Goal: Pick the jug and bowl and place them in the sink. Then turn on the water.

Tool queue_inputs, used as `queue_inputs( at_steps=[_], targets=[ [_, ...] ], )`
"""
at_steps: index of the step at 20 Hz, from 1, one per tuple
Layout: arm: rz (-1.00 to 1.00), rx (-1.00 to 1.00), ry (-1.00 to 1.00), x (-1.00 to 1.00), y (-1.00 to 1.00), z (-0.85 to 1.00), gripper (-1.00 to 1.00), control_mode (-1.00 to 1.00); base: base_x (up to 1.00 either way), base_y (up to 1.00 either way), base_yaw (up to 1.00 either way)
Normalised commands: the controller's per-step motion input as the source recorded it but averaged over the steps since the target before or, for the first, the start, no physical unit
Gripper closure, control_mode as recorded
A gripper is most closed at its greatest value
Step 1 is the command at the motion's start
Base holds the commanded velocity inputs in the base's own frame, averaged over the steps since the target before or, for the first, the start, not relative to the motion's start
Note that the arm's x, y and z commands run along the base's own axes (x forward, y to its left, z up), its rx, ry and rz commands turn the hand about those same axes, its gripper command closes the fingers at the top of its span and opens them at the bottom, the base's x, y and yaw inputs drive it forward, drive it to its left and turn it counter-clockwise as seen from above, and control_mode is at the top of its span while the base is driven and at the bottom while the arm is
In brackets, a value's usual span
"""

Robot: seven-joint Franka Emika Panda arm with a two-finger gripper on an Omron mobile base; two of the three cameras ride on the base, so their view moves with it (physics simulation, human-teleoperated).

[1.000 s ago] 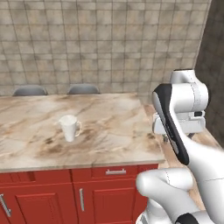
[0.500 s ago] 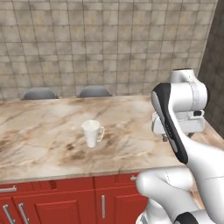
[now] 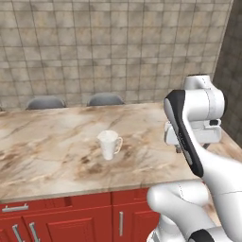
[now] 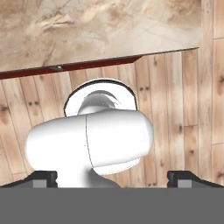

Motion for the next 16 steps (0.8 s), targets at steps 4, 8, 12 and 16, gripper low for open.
queue_inputs(
  at_steps=[4, 8, 12, 16],
  targets=[
    [0.0, 0.0, 0.0, 0.0, 0.0, 0.0, -1.0, 1.0, 0.18, 0.42, -0.04],
    [0.0, 0.0, 0.0, 0.0, 0.0, 0.0, -1.0, 1.0, 0.24, 0.37, 0.0],
    [0.0, 0.0, 0.0, 0.0, 0.0, 0.0, -1.0, 1.0, 0.26, 0.3, 0.0],
    [0.0, 0.0, 0.0, 0.0, 0.0, 0.0, -1.0, 1.0, 0.34, 0.24, 0.0]
  ],
)
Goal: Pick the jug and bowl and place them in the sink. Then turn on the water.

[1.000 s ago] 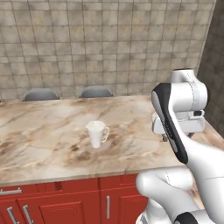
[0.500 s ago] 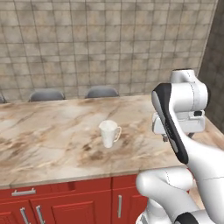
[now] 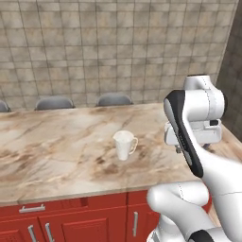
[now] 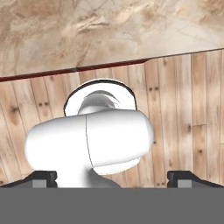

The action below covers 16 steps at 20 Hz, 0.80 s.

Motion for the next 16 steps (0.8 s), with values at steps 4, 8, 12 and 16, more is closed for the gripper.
queue_inputs(
  at_steps=[4, 8, 12, 16],
  targets=[
    [0.0, 0.0, 0.0, 0.0, 0.0, 0.0, -1.0, 1.0, 0.4, 0.23, 0.0],
    [0.0, 0.0, 0.0, 0.0, 0.0, 0.0, -1.0, 1.0, 0.35, 0.22, 0.0],
    [0.0, 0.0, 0.0, 0.0, 0.0, 0.0, -1.0, 1.0, 0.35, 0.23, 0.0],
    [0.0, 0.0, 0.0, 0.0, 0.0, 0.0, -1.0, 1.0, 0.29, 0.23, 0.0]
  ],
)
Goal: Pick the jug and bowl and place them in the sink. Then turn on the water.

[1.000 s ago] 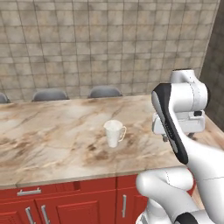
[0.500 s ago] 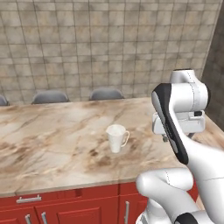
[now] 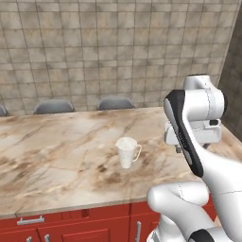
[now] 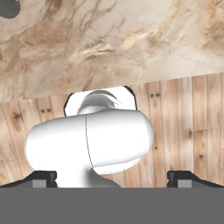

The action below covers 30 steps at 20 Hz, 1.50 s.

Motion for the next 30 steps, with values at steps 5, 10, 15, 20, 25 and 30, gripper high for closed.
queue_inputs(
  at_steps=[5, 10, 15, 20, 25, 30],
  targets=[
    [0.0, 0.0, 0.0, 0.0, 0.0, 0.0, -1.0, 1.0, 0.09, 0.1, 0.0],
    [0.0, 0.0, 0.0, 0.0, 0.0, 0.0, -1.0, 1.0, 0.0, 0.02, 0.0],
    [0.0, 0.0, 0.0, 0.0, 0.0, 0.0, -1.0, -1.0, 0.0, 0.0, 0.0],
    [0.0, 0.0, 0.0, 0.0, 0.0, 0.0, -1.0, -1.0, 0.0, 0.0, 0.0],
    [0.03, 0.0, 0.0, 0.19, 0.0, 0.0, -1.0, -1.0, 0.0, 0.0, 0.0],
    [0.17, 0.0, 0.0, 0.37, 0.0, 0.0, -1.0, -1.0, 0.0, 0.0, 0.0]
  ],
)
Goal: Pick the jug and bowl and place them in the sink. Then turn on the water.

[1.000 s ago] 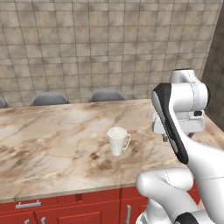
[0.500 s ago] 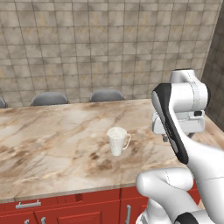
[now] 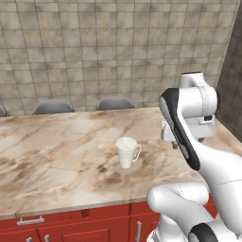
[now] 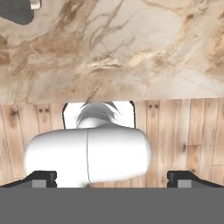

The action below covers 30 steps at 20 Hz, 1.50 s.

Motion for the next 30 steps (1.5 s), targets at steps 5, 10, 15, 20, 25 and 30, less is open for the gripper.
queue_inputs(
  at_steps=[5, 10, 15, 20, 25, 30],
  targets=[
    [0.22, 0.0, 0.07, 0.42, 0.0, 0.0, -1.0, -1.0, 0.0, 0.0, 0.0],
    [0.24, 0.0, 0.08, 0.27, 0.0, 0.0, -1.0, -1.0, 0.0, 0.0, 0.0],
    [0.23, 0.0, 0.07, 0.17, 0.0, 0.0, -1.0, -1.0, 0.0, 0.0, 0.0],
    [0.24, 0.03, 0.09, 0.1, 0.0, 0.0, -1.0, -1.0, 0.0, 0.0, 0.0],
    [0.25, 0.1, 0.06, 0.0, 0.0, -0.02, -1.0, -1.0, 0.0, 0.0, 0.0],
    [0.23, 0.15, 0.02, 0.0, 0.0, -0.06, -1.0, -1.0, 0.0, 0.0, 0.0]
  ],
)
